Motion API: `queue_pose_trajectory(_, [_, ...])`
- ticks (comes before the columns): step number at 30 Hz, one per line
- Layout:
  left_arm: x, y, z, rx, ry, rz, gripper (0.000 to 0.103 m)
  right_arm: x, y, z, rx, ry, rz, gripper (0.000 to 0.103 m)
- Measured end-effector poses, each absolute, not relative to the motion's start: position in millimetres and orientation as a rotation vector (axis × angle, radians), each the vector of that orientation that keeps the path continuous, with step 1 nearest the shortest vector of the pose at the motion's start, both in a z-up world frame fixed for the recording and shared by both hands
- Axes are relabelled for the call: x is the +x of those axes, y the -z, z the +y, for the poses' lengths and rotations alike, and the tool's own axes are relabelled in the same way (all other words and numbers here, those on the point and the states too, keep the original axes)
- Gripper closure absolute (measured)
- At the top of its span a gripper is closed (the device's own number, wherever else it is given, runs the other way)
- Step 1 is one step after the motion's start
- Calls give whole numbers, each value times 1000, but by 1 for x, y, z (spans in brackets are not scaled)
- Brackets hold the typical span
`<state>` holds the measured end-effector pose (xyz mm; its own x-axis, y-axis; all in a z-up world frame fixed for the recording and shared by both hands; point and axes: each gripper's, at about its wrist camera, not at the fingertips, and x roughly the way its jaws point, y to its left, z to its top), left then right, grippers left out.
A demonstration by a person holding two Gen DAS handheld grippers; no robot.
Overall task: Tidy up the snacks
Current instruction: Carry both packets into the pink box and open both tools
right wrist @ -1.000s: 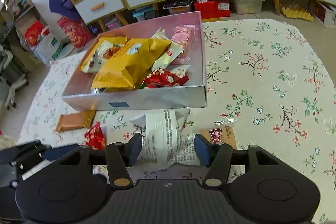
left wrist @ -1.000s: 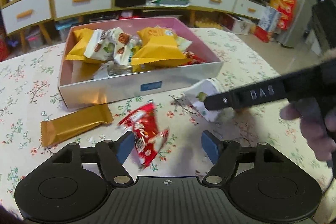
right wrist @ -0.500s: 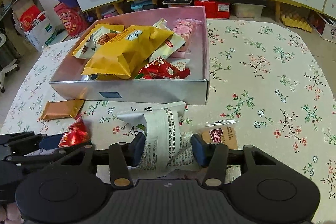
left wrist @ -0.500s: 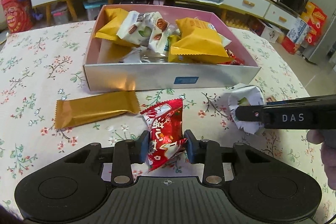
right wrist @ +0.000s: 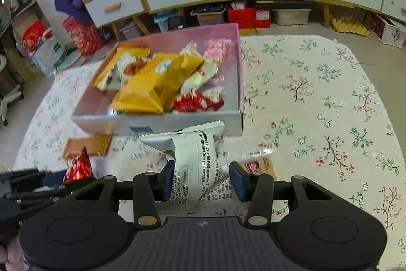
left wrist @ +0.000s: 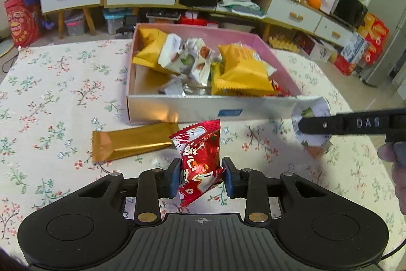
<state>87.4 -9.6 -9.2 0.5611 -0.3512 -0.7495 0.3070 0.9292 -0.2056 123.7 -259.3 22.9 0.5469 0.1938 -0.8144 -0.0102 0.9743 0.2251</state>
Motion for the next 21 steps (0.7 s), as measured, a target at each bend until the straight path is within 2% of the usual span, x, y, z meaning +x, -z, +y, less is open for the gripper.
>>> queue_pose_trajectory(10, [92,-9,-10,11,395,819,72,135,-49,-258,307,-103,885,85])
queue_pose_trajectory(21, [145,-17,-5,-16,391,773,72,156,-45,-273,444,-69,801,85])
